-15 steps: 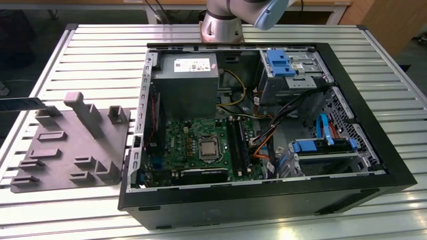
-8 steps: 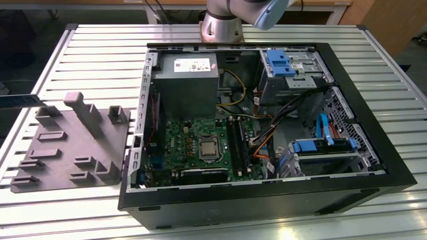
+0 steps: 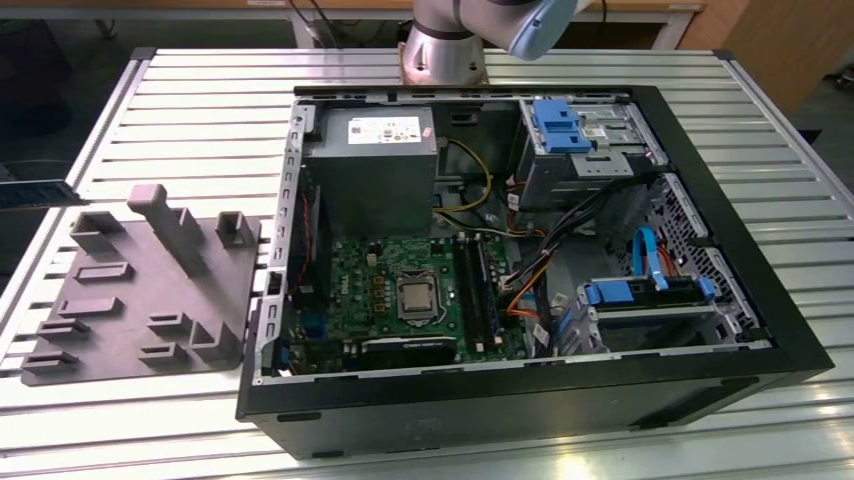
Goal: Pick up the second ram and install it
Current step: 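Pick up the second ram and move it above second insertion slot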
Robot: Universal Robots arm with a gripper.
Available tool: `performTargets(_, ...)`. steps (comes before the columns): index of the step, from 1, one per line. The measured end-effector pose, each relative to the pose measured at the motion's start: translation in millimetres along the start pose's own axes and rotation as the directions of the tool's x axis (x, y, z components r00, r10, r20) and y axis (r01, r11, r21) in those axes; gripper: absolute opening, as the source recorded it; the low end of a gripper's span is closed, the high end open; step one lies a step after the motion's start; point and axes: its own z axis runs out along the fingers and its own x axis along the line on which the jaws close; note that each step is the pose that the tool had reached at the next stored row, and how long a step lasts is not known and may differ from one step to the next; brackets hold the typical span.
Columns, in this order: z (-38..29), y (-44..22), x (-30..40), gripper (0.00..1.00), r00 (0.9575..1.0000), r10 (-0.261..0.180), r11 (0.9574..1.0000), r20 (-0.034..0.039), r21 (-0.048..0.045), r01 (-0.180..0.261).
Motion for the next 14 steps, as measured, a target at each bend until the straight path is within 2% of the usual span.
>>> performTargets(6,-5.7,0.0,-0.4,0.12,1.0,0.0,1.0,0.0016,0.0002,0.0)
performTargets(14,-8.6,0.0,-0.5,0.12,1.0,0.0,1.0,0.0019,0.0003,0.0)
